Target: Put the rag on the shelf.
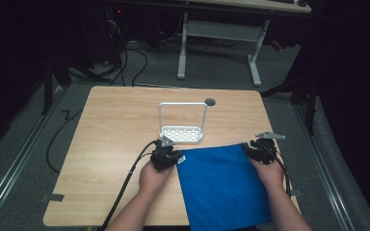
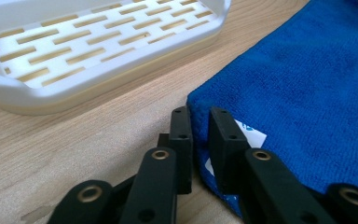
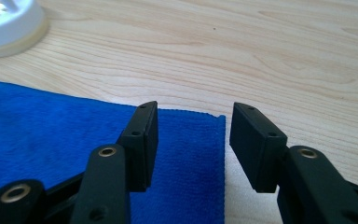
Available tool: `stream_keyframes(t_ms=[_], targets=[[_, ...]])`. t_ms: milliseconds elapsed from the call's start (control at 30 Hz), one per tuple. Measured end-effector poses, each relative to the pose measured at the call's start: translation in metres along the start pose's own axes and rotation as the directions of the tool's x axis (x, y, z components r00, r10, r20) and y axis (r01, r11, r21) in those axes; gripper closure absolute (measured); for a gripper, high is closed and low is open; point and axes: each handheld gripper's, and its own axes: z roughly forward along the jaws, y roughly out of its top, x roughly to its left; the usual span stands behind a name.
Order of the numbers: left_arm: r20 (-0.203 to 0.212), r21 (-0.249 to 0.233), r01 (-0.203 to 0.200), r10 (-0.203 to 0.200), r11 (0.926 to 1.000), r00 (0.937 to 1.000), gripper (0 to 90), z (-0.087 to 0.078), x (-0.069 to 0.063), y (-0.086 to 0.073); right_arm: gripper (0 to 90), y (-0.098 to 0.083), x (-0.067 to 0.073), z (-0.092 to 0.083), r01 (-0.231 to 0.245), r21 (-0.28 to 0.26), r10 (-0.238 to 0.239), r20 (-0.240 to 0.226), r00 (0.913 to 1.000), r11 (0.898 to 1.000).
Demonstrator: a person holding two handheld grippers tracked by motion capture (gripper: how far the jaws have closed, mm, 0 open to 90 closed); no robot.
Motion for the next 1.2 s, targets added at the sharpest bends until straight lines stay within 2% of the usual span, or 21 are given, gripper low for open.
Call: stream_keyframes(t_ms=[133,233,333,467,567,600,767,800,900,933,967,1000,1133,1200], targets=[[-0.007,0.002,-0.003,0.003,1.0,1.0,86.9,0.0,0.0,0.0,52.1,-0.001,-0.003,0.006,-0.012,-0.002,0.012,0.021,0.9997,1.0],[-0.007,0.001,-0.006,0.006,1.0,1.0,87.4,0.0,0.0,0.0,52.4,-0.001,-0.007,0.009,-0.032,0.0,0.032,0.018,0.9993,0.999],[-0.006,0.003,-0.012,0.012,0.9999,0.9999,87.4,0.0,-0.001,0.0,53.5,-0.001,-0.016,0.015,-0.075,0.028,0.075,0.002,0.9972,0.997],[-0.002,0.002,-0.006,0.006,1.0,1.0,87.3,0.0,-0.001,0.0,52.8,-0.002,-0.018,0.019,-0.081,0.036,0.08,0.008,0.9967,0.996],[-0.002,0.003,-0.007,0.007,1.0,1.0,87.3,0.0,0.0,0.0,53.1,-0.001,-0.017,0.02,-0.065,0.042,0.065,0.004,0.9979,0.997],[-0.003,0.004,-0.009,0.009,0.9999,1.0,87.3,0.0,-0.001,0.0,54.8,0.0,-0.012,0.02,-0.027,0.05,0.025,0.025,0.9994,0.998],[-0.003,0.003,-0.011,0.011,0.9999,0.9999,87.3,0.0,-0.001,0.0,62.1,-0.001,-0.009,0.02,-0.005,0.047,0.004,0.026,0.9997,0.999],[-0.001,0.003,-0.011,0.011,0.9999,0.9999,87.3,0.0,-0.001,0.0,68.1,0.0,-0.008,0.02,0.002,0.048,-0.003,0.017,0.9998,0.999],[-0.001,0.003,-0.011,0.011,0.9999,0.9999,87.3,0.0,-0.001,0.0,73.4,0.0,-0.007,0.02,0.004,0.049,-0.005,0.011,0.9999,0.999],[0.0,0.004,-0.012,0.012,0.9999,0.9999,87.3,0.0,-0.001,0.0,81.1,0.0,-0.005,0.02,0.011,0.048,-0.011,-0.001,0.9999,0.999],[0.0,0.004,-0.012,0.012,0.9999,0.9999,87.4,0.0,-0.001,0.0,81.1,0.0,-0.005,0.02,0.011,0.048,-0.011,-0.001,0.9999,0.999],[-0.001,0.004,-0.013,0.013,0.9999,0.9999,87.4,0.0,-0.001,0.0,87.0,0.0,-0.003,0.02,0.021,0.046,-0.021,-0.012,0.9997,0.999],[-0.008,0.003,-0.024,0.024,0.9997,0.9997,87.7,0.0,-0.002,-0.001,87.8,0.0,0.002,0.018,0.053,0.041,-0.053,0.008,0.9985,0.998],[-0.007,-0.016,-0.031,0.031,0.9994,0.9995,88.0,-0.002,-0.003,-0.001,87.8,0.001,0.005,0.011,0.052,0.006,-0.052,0.01,0.9986,0.999]])
